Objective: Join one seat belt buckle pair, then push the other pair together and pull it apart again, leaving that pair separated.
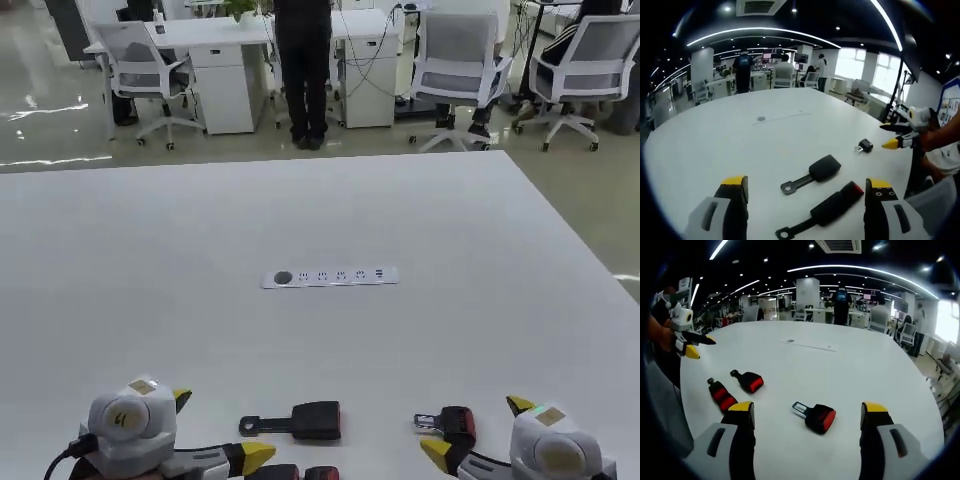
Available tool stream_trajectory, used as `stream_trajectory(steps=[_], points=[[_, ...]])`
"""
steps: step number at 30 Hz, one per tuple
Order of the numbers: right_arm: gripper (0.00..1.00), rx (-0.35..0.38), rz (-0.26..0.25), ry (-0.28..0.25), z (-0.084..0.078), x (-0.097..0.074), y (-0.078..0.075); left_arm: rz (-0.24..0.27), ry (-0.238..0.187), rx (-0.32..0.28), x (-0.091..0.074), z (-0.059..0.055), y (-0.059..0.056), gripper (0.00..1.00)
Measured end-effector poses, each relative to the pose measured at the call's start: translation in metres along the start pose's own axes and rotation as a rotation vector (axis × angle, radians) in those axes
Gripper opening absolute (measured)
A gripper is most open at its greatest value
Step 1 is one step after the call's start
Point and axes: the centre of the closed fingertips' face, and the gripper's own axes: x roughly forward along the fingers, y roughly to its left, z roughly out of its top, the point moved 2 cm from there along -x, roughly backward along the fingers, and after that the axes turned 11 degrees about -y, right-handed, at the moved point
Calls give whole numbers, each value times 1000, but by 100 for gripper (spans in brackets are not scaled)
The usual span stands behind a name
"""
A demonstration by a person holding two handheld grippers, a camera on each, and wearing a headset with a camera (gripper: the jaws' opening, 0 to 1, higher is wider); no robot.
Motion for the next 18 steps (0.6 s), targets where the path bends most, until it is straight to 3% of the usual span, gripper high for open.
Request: stream_trajectory(steps=[7, 15, 18], points=[[89, 8, -4, -15, 2, -15, 10, -8, -29, 0, -21, -1, -12, 100], [95, 32, -10, -28, 5, -31, 22, 10, -38, -17, -46, -15, 0, 100], [95, 32, -16, -34, 8, -40, 28, 11, -44, -15, -52, -14, -3, 100]])
